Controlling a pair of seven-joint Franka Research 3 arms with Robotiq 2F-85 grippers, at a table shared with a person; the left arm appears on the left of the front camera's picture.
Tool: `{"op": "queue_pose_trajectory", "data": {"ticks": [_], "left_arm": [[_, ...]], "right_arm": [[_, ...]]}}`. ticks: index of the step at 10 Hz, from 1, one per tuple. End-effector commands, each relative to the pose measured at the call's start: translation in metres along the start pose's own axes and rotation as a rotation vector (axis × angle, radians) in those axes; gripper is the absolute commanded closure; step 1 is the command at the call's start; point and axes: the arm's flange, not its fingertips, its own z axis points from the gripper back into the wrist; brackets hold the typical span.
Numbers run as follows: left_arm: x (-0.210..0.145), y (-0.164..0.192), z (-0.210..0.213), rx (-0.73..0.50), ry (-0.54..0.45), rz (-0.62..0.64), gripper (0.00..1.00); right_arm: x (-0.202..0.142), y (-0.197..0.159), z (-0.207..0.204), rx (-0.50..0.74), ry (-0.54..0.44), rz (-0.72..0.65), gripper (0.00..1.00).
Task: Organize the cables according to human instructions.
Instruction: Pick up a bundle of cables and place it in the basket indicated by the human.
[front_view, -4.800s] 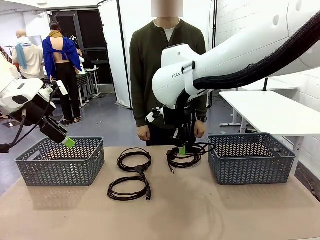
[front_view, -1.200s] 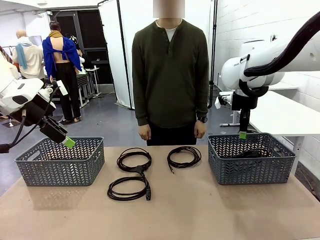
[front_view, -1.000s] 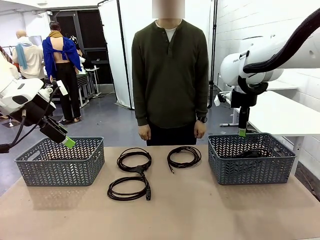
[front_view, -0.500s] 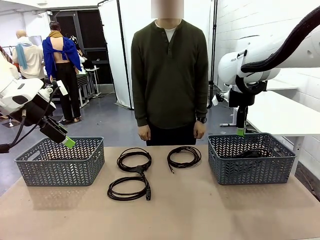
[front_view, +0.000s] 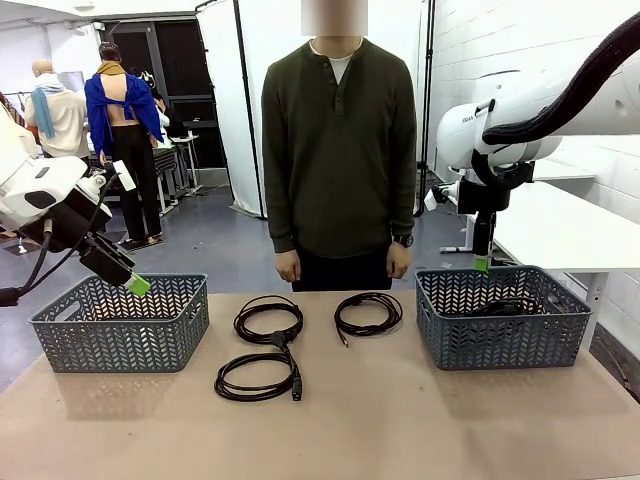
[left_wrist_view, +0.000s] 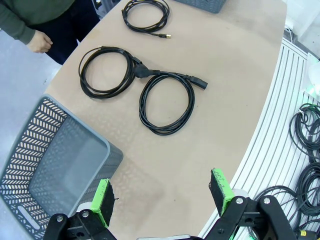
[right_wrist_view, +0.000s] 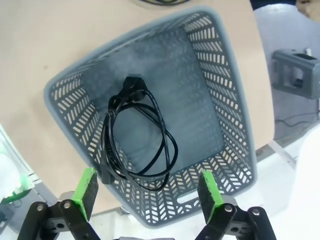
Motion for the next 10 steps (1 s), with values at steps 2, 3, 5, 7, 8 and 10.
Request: {"op": "queue_pose_trajectory", "data": {"ticks": [2, 3, 5, 7, 8, 10], "left_arm": [[-0.001, 0.002, 0.001, -0.006, -0.005, 0.0, 0.0], [-0.001, 0.002, 0.001, -0.006, -0.005, 0.0, 0.0], [-0.001, 0.002, 0.001, -0.006, -0.005, 0.0, 0.0], [-0.001, 0.002, 0.001, -0.006, -0.005, 0.0, 0.0], [-0.001, 0.002, 0.001, -0.006, -0.005, 0.0, 0.0], [-0.001, 0.002, 0.001, -0.006, -0.005, 0.0, 0.0]], "right_arm": [[-0.002, 0.049, 0.009, -0.033, -0.123, -0.049, 0.0], [0.0, 0.065, 0.011, -0.034, -0.163, -0.048, 0.0], [0.006, 0.102, 0.009, -0.042, -0.246, -0.072, 0.0], [0.014, 0.137, 0.011, -0.024, -0.32, -0.082, 0.0], [0.02, 0.154, 0.013, -0.006, -0.358, -0.065, 0.0], [0.03, 0.182, 0.005, 0.052, -0.402, -0.04, 0.0]]}}
